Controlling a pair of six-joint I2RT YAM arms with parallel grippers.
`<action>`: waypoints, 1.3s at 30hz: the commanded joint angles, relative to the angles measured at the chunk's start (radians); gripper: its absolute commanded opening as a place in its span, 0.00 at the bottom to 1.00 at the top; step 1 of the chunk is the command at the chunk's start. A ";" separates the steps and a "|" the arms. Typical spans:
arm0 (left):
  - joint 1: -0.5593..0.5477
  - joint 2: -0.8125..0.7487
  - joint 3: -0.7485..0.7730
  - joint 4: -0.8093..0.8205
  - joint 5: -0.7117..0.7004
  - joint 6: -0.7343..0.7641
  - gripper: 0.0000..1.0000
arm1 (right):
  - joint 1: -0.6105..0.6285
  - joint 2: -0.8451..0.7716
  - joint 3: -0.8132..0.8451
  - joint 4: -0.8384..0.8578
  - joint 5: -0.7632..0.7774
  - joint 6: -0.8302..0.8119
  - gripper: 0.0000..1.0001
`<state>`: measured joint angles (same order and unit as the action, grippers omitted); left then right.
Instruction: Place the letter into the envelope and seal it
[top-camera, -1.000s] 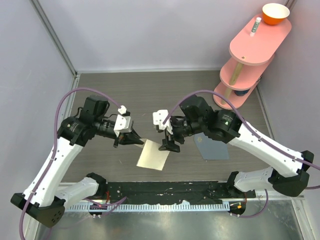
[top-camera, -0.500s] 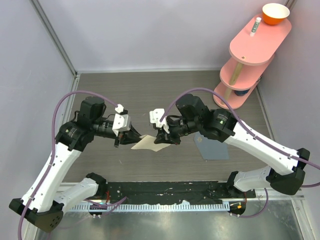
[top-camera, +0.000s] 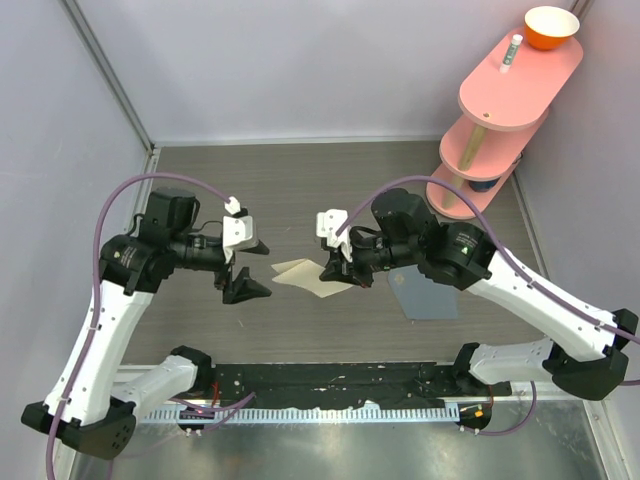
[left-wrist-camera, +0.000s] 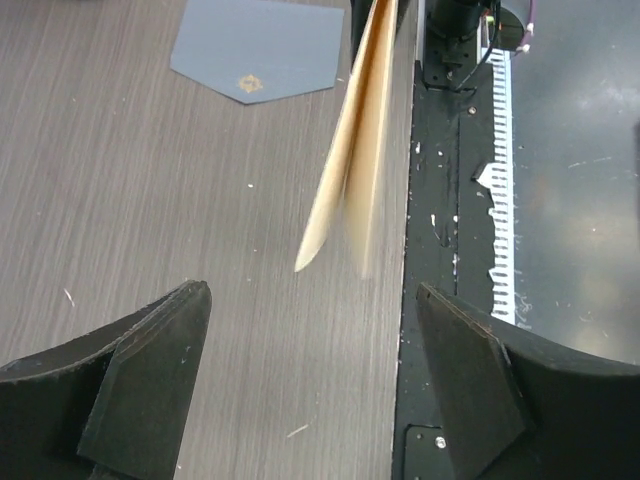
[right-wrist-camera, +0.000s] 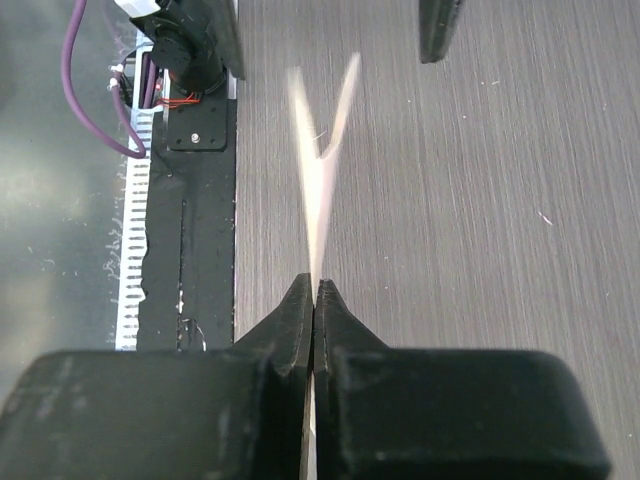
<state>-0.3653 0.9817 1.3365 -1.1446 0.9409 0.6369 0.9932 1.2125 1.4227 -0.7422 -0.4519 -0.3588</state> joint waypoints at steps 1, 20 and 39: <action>0.002 -0.011 0.032 -0.038 -0.014 -0.025 0.89 | -0.008 -0.005 -0.001 0.032 0.015 0.081 0.01; -0.146 -0.015 -0.108 0.293 -0.038 -0.282 0.21 | -0.008 0.073 0.058 0.073 -0.073 0.146 0.08; -0.089 0.017 -0.092 0.186 0.185 -0.255 0.03 | -0.031 0.018 -0.036 -0.094 -0.119 0.069 0.01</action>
<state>-0.4728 1.0065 1.2079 -0.9703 1.0576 0.3820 0.9646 1.2797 1.3972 -0.8238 -0.5446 -0.2855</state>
